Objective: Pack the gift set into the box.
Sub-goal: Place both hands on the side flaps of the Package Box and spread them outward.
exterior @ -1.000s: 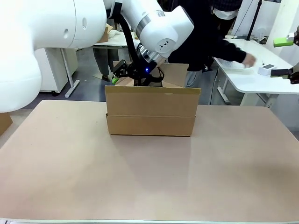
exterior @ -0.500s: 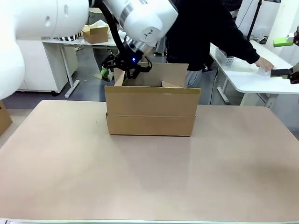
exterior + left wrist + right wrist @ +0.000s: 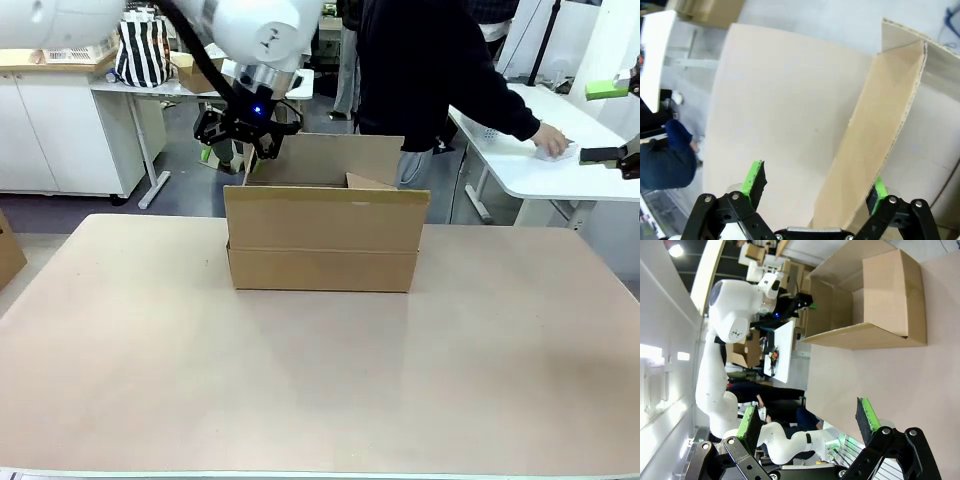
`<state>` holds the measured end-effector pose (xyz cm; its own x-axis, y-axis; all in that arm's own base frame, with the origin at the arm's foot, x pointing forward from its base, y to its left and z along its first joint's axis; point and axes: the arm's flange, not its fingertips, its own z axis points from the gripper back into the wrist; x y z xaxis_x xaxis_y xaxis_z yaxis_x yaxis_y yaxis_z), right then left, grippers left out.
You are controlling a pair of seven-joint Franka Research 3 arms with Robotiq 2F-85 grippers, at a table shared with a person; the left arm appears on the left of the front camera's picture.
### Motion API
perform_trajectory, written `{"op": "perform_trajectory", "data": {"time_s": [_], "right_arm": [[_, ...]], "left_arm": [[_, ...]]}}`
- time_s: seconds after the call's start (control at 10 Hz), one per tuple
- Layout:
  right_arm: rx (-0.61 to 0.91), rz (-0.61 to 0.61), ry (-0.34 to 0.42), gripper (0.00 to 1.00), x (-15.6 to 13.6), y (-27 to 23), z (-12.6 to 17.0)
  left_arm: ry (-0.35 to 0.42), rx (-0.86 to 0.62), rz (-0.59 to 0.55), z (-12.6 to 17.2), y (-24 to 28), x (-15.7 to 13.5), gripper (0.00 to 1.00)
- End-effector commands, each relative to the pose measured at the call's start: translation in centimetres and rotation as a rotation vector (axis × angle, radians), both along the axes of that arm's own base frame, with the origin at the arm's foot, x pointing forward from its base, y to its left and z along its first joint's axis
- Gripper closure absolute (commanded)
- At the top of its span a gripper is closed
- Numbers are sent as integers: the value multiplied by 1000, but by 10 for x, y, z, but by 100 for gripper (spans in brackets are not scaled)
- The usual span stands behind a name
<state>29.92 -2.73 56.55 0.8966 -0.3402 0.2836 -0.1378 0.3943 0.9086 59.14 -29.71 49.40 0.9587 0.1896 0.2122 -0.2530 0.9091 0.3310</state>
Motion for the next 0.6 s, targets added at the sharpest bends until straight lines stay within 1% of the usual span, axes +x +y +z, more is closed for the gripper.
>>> {"op": "perform_trajectory", "data": {"time_s": [0.0,0.2,0.5], "right_arm": [[26,-2,-8,0,2,3,3],[26,-2,-8,0,2,3,3],[26,-2,-8,0,2,3,3]], "left_arm": [[54,-134,-56,-6,30,-13,0],[79,-236,-56,-9,57,-14,0],[93,-329,-25,-16,92,-19,0]]}}
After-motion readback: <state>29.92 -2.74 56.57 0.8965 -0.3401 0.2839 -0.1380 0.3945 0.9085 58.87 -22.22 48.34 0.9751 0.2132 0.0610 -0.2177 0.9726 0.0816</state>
